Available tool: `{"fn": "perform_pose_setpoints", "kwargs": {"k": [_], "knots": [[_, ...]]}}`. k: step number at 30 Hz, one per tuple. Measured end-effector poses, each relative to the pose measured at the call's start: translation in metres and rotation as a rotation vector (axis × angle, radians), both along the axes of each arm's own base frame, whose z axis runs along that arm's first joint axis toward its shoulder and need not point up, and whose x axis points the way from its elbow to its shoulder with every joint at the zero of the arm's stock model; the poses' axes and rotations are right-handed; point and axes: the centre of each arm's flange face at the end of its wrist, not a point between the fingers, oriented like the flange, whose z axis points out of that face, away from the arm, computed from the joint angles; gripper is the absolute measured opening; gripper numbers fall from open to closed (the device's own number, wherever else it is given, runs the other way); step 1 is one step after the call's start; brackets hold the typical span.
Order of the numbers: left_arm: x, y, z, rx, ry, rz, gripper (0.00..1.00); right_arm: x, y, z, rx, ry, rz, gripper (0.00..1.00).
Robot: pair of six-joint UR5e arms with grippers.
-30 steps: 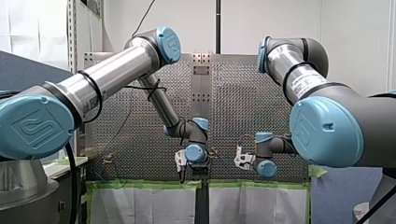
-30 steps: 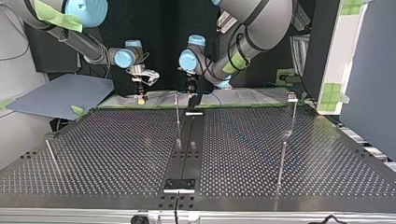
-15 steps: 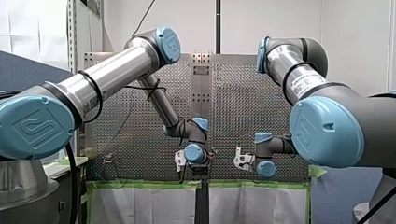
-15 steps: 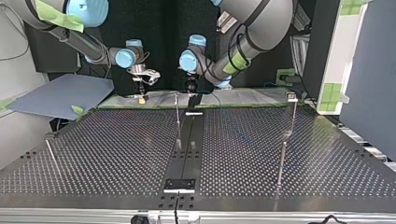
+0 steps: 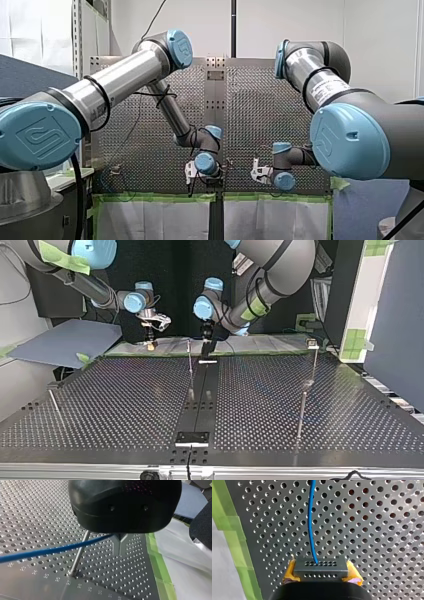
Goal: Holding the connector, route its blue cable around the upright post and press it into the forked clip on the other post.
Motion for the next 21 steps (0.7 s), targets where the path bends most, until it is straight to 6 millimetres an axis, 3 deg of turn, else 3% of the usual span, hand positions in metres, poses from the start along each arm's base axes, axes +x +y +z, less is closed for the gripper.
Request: {"fn": "perform_pose_setpoints", "kwargs": {"k": [21], "knots": [[0.0055,0.0072,0.0012,0.003,0.001,0.032,0.0,0.0078,0.0036,0.0002,-0.031,0.065,0.086,0.0]]}}
